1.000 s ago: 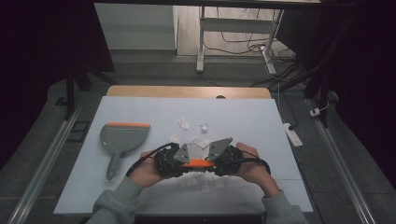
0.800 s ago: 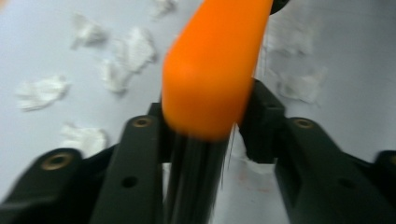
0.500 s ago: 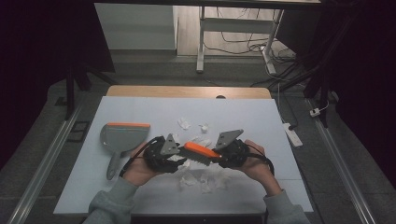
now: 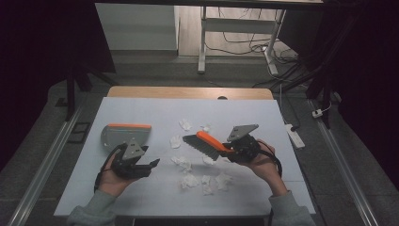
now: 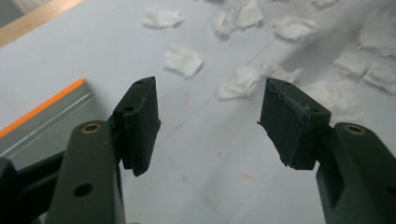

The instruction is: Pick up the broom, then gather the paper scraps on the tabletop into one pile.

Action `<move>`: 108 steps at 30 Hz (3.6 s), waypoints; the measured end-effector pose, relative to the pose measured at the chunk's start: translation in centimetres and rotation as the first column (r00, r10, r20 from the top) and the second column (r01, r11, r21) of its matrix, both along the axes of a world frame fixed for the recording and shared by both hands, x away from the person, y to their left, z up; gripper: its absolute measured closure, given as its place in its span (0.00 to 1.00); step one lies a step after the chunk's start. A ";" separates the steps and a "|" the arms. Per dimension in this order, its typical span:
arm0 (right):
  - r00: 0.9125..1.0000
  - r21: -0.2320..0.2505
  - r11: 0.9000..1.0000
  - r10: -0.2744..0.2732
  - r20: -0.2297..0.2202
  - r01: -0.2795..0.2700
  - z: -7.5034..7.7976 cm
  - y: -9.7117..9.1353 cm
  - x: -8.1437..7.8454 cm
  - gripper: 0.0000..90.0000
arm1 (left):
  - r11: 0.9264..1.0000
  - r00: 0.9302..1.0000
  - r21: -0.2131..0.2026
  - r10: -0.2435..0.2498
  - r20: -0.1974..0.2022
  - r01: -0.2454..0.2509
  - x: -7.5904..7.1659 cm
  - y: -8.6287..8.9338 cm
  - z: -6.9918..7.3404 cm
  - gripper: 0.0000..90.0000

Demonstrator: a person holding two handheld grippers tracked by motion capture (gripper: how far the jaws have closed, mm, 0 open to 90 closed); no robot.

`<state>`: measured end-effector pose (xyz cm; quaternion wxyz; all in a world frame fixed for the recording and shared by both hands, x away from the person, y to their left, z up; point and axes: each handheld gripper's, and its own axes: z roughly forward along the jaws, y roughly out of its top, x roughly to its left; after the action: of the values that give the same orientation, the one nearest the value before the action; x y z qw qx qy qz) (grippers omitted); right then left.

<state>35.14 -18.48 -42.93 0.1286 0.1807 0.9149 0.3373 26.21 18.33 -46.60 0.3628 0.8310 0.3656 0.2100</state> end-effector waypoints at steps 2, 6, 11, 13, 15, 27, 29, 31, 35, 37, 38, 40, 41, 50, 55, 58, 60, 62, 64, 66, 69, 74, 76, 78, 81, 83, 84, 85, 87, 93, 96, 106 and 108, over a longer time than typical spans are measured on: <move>1.000 0.013 1.000 -0.015 -0.010 0.015 0.0 -0.3 0.3 0.76 | 1.000 1.000 -0.002 0.020 0.006 -0.020 -0.6 0.9 -0.4 0.42; 0.999 0.027 0.999 -0.037 -0.017 0.037 -0.2 -0.8 0.7 0.77 | 0.997 0.998 -0.052 0.058 0.002 -0.058 -1.8 2.8 -1.4 0.42; 0.996 0.033 0.996 -0.085 -0.021 0.086 -0.6 -1.3 1.2 0.77 | 0.990 0.996 -0.106 0.084 -0.038 -0.088 -2.2 4.6 -2.5 0.43; 0.994 0.034 0.993 -0.108 -0.021 0.109 -0.6 -1.6 1.4 0.77 | 0.989 0.995 -0.107 0.096 -0.036 -0.099 -2.4 5.1 -2.7 0.43; 0.990 0.042 0.989 -0.140 -0.014 0.140 -0.6 -1.8 1.4 0.77 | 0.988 0.994 -0.109 0.106 -0.035 -0.110 -2.5 5.5 -2.8 0.44; 0.969 0.045 0.970 -0.241 0.050 0.239 -0.4 -3.3 2.1 0.77 | 0.986 0.991 -0.099 0.126 -0.056 -0.131 -2.2 6.0 -3.6 0.44; 0.967 0.045 0.968 -0.248 0.052 0.246 -0.5 -3.5 2.2 0.77 | 0.987 0.991 -0.094 0.126 -0.054 -0.131 -2.2 6.0 -3.6 0.44; 0.966 0.044 0.967 -0.253 0.051 0.251 -0.6 -3.6 2.3 0.77 | 0.987 0.990 -0.094 0.128 -0.055 -0.133 -2.2 6.0 -3.7 0.44; 0.961 0.042 0.962 -0.271 0.058 0.269 -0.6 -3.7 2.5 0.77 | 0.987 0.990 -0.098 0.126 -0.061 -0.131 -2.3 6.1 -3.7 0.43; 0.959 0.040 0.962 -0.274 0.067 0.272 -0.5 -3.6 2.8 0.77 | 0.988 0.991 -0.092 0.118 -0.064 -0.124 -2.3 6.0 -3.7 0.43; 0.958 0.032 0.961 -0.277 0.067 0.276 -0.4 -3.5 3.0 0.77 | 0.989 0.991 -0.085 0.116 -0.060 -0.120 -2.3 5.9 -3.7 0.43; 0.959 0.017 0.960 -0.279 0.058 0.278 -0.3 -3.4 3.5 0.77 | 0.990 0.992 -0.078 0.110 -0.058 -0.114 -2.1 5.8 -3.7 0.43; 0.955 -0.006 0.957 -0.290 0.057 0.290 -0.3 -3.4 4.4 0.77 | 0.991 0.993 -0.076 0.107 -0.058 -0.111 -2.0 5.7 -3.7 0.43; 0.941 -0.109 0.935 -0.335 0.048 0.339 0.5 -2.9 8.6 0.77 | 0.989 0.993 -0.092 0.109 -0.053 -0.114 -2.3 6.2 -3.7 0.43; 0.938 -0.168 0.923 -0.342 0.052 0.346 0.5 -1.9 10.5 0.77 | 0.989 0.993 -0.099 0.105 -0.058 -0.111 -2.3 6.2 -3.8 0.43; 0.936 -0.202 0.914 -0.345 0.066 0.351 0.3 -1.1 11.3 0.77 | 0.990 0.993 -0.095 0.098 -0.064 -0.103 -2.2 6.1 -4.0 0.43; 0.935 -0.230 0.906 -0.349 0.064 0.354 0.2 -0.6 11.8 0.77 | 0.990 0.993 -0.095 0.099 -0.067 -0.105 -2.1 6.0 -4.0 0.43; 0.934 -0.259 0.898 -0.350 0.069 0.356 0.0 -0.1 12.4 0.77 | 0.990 0.993 -0.095 0.101 -0.068 -0.107 -2.0 6.0 -4.0 0.43; 0.935 -0.284 0.891 -0.349 0.071 0.354 -0.3 0.3 12.9 0.77 | 0.990 0.993 -0.094 0.101 -0.067 -0.107 -1.9 5.9 -3.9 0.43; 0.934 -0.308 0.883 -0.350 0.070 0.354 -0.6 0.8 13.3 0.77 | 0.990 0.993 -0.092 0.099 -0.065 -0.105 -1.8 5.8 -3.9 0.42; 0.940 -0.345 0.875 -0.335 0.073 0.338 -1.1 1.6 13.9 0.77 | 0.991 0.993 -0.086 0.099 -0.066 -0.104 -1.5 5.6 -3.9 0.42; 0.956 -0.403 0.868 -0.283 0.077 0.289 -2.0 3.2 14.3 0.77 | 0.991 0.993 -0.089 0.097 -0.073 -0.103 -1.2 5.7 -4.1 0.41; 0.963 -0.403 0.875 -0.261 0.070 0.267 -2.1 3.8 14.3 0.77 | 0.991 0.992 -0.088 0.098 -0.076 -0.104 -1.2 5.7 -4.2 0.41; 0.970 -0.418 0.876 -0.231 0.080 0.243 -2.3 4.2 14.1 0.77 | 0.990 0.992 -0.094 0.099 -0.076 -0.106 -1.3 5.8 -4.2 0.41; 0.977 -0.437 0.873 -0.196 0.087 0.214 -2.4 4.7 13.7 0.77 | 0.991 0.993 -0.092 0.093 -0.073 -0.099 -1.4 5.6 -4.2 0.41; 0.981 -0.450 0.872 -0.173 0.083 0.192 -2.4 4.8 13.3 0.78 | 0.991 0.993 -0.089 0.089 -0.074 -0.095 -1.5 5.4 -4.2 0.41; 0.984 -0.458 0.871 -0.161 0.081 0.180 -2.4 4.8 13.1 0.78 | 0.992 0.993 -0.089 0.087 -0.075 -0.094 -1.5 5.4 -4.2 0.41; 0.986 -0.467 0.869 -0.144 0.079 0.164 -2.4 4.8 12.8 0.78 | 0.992 0.993 -0.089 0.087 -0.075 -0.093 -1.5 5.4 -4.3 0.41; 0.990 -0.472 0.870 -0.119 0.075 0.141 -2.3 4.7 12.3 0.78 | 0.992 0.993 -0.088 0.086 -0.076 -0.093 -1.5 5.3 -4.3 0.41; 0.999 -0.469 0.882 -0.038 0.026 0.045 -2.1 4.3 10.7 0.78 | 0.992 0.993 -0.087 0.087 -0.079 -0.093 -1.5 5.2 -4.3 0.41; 1.000 -0.472 0.882 0.010 -0.010 -0.013 -1.8 4.2 9.6 0.78 | 0.992 0.993 -0.086 0.087 -0.077 -0.093 -1.5 5.2 -4.3 0.41; 0.999 -0.345 0.938 0.027 -0.024 -0.034 0.1 3.5 7.8 0.78 | 0.992 0.994 -0.084 0.084 -0.075 -0.090 -1.6 5.0 -4.3 0.41; 1.000 -0.307 0.952 0.003 -0.021 -0.009 0.5 3.2 8.1 0.78 | 0.992 0.994 -0.086 0.086 -0.075 -0.092 -1.6 5.1 -4.3 0.41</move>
<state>43.25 -15.32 -42.39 0.1447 0.1590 0.9580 0.1896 24.61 23.43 -50.85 0.3765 0.8039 0.4239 0.1798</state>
